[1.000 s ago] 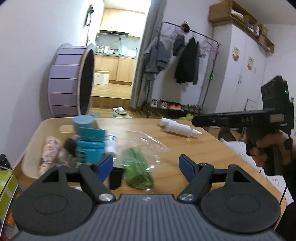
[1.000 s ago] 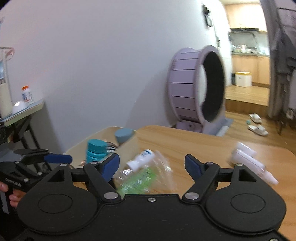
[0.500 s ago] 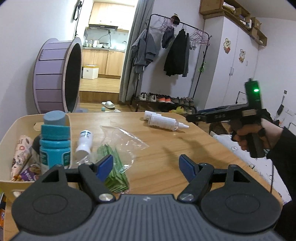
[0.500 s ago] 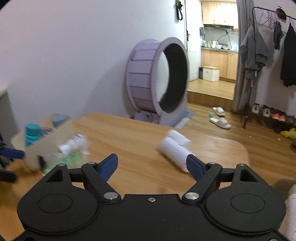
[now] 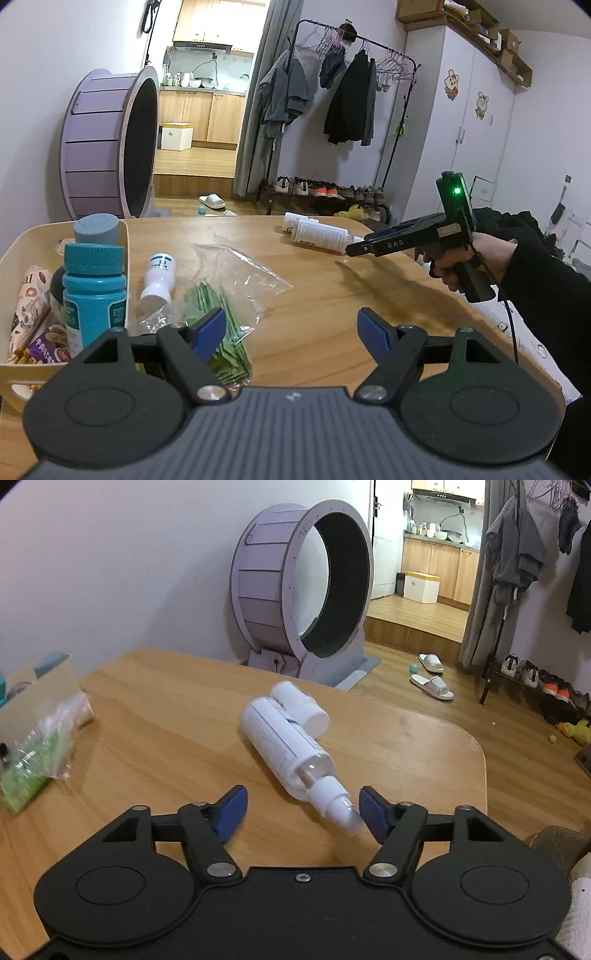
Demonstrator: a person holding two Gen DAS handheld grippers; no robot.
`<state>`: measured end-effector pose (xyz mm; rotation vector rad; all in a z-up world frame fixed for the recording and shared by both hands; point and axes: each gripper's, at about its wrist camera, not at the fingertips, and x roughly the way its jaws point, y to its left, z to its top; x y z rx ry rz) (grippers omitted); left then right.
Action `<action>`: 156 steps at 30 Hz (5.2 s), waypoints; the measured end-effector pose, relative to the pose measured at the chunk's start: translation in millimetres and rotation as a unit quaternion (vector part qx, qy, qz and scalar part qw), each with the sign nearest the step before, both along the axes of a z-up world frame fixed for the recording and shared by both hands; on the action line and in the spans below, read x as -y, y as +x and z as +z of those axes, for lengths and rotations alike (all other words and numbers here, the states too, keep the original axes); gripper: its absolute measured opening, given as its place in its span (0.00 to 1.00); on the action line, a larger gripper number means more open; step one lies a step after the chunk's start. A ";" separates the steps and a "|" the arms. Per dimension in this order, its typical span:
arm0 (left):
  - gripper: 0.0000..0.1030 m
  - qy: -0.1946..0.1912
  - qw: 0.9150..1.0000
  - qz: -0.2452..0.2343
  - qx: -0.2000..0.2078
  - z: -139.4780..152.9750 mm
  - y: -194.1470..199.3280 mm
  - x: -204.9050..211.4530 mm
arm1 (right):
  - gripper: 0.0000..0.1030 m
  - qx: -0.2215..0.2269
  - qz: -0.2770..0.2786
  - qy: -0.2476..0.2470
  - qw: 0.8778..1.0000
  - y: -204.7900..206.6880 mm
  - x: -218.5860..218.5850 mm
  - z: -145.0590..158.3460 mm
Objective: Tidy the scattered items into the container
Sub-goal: 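Move the right gripper to the white spray bottle and grasp it, then lift the spray bottle upright with the right gripper, then hold the spray bottle in the right gripper while the left gripper closes on it, then carry the spray bottle in the left gripper toward the basket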
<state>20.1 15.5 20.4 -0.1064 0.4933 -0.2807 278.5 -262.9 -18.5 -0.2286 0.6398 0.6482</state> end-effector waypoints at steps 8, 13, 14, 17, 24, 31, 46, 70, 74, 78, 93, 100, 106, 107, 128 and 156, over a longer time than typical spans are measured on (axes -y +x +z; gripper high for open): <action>0.75 0.003 1.000 0.000 -0.001 0.5 -1.5 0.8 | 0.41 0.001 0.014 -0.005 1.000 4.6 3.6 -7.0; 0.75 0.002 1.000 -0.002 0.000 2.1 -2.0 2.9 | 0.24 0.011 0.028 0.010 1.000 -5.4 7.8 -3.3; 0.75 0.003 1.000 -0.003 0.001 2.0 -2.0 3.2 | 0.24 0.017 0.028 0.012 0.999 -10.0 9.0 -1.2; 0.75 0.002 1.000 -0.005 0.003 2.6 -2.9 3.9 | 0.23 0.033 0.022 0.029 0.999 -24.5 15.8 9.0; 0.75 -0.001 1.000 -0.005 0.007 3.7 -4.5 2.2 | 0.21 0.071 0.029 0.034 0.996 -65.7 14.6 40.7; 0.75 0.001 1.000 -0.006 0.010 3.7 -7.6 2.2 | 0.21 0.098 0.035 0.050 0.993 -88.9 1.4 64.0; 0.75 -0.002 1.000 -0.016 0.014 4.9 -5.6 5.4 | 0.21 0.089 0.046 0.077 0.992 -128.8 -0.7 70.5; 0.75 0.014 1.000 -0.004 0.010 3.1 -7.9 5.4 | 0.22 0.062 0.141 0.126 0.980 -173.4 -34.2 76.0; 0.75 0.014 1.000 -0.003 0.015 2.7 -9.7 7.2 | 0.28 0.063 0.148 0.126 0.979 -178.6 -33.9 78.2; 0.75 0.008 1.000 -0.003 0.030 2.9 -10.2 11.2 | 0.62 0.072 0.140 0.148 0.976 -181.2 -19.7 86.4; 0.59 0.013 0.996 -0.010 0.093 5.3 8.2 57.1 | 0.90 0.053 0.088 0.209 0.973 -161.1 33.1 78.0; 0.37 0.014 0.996 -0.014 0.082 1.7 16.8 61.4 | 1.00 0.049 0.098 0.224 0.968 -160.4 37.5 77.2; 0.30 0.017 0.996 -0.017 0.088 0.9 14.6 64.6 | 1.00 0.040 0.100 0.227 0.968 -158.5 38.1 76.6; 0.30 0.017 0.996 -0.016 0.087 1.2 14.4 64.8 | 1.00 0.040 0.102 0.228 0.968 -159.1 38.6 77.3; 0.20 -0.010 0.995 0.021 0.102 33.5 -25.2 24.6 | 1.00 0.021 0.144 0.238 0.960 -160.3 16.5 77.8; 0.20 0.017 0.968 0.220 0.118 89.9 -23.8 -144.6 | 1.00 -0.013 0.176 0.216 0.960 -181.0 -57.4 67.4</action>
